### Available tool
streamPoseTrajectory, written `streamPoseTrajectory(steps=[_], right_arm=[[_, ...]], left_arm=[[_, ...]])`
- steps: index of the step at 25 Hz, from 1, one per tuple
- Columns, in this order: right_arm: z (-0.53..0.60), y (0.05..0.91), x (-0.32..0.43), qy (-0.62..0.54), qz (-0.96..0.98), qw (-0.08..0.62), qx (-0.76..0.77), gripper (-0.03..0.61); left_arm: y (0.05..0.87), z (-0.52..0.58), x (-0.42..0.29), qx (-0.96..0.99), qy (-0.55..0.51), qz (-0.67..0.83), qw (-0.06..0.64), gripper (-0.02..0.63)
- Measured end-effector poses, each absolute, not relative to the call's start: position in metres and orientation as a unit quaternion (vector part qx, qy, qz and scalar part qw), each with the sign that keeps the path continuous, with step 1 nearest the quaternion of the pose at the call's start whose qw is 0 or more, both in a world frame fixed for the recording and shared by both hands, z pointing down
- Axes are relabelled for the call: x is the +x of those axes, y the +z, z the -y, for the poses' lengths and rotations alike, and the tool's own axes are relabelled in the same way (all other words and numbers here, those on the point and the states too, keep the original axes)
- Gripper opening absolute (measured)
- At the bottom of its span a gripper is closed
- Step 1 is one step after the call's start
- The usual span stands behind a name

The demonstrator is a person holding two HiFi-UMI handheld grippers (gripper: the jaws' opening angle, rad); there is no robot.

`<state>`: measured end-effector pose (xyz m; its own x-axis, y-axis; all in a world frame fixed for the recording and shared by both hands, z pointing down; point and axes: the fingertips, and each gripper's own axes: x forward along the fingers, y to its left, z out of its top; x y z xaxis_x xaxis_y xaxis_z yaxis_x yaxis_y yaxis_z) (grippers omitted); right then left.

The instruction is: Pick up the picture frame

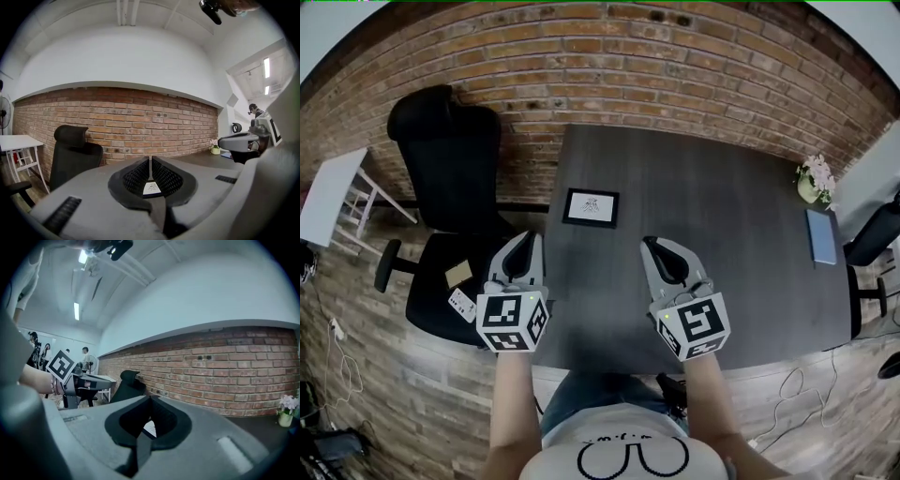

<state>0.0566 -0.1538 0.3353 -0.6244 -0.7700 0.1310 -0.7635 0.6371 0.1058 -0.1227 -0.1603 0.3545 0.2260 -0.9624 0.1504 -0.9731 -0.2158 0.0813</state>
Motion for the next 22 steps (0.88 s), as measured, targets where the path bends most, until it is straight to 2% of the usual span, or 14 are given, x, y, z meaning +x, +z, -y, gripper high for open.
streamPoseTrajectory(steps=[2,4,5,22], right_arm=[[0.168,0.343,0.053,-0.010,0.898,0.087,0.431,-0.003],[0.183,0.353,0.048,0.002,0.895,0.092,0.436,-0.003],[0.189,0.358,0.046,0.007,0.894,0.094,0.437,-0.003],[0.285,0.453,0.034,0.093,0.868,0.151,0.464,-0.003]], left_arm=[[0.366,0.176,-0.126,0.782,0.036,0.614,0.099,0.068],[0.377,0.192,-0.127,0.788,0.042,0.602,0.119,0.197],[0.382,0.198,-0.127,0.791,0.045,0.597,0.126,0.218],[0.498,0.309,-0.119,0.794,0.134,0.555,0.208,0.209]])
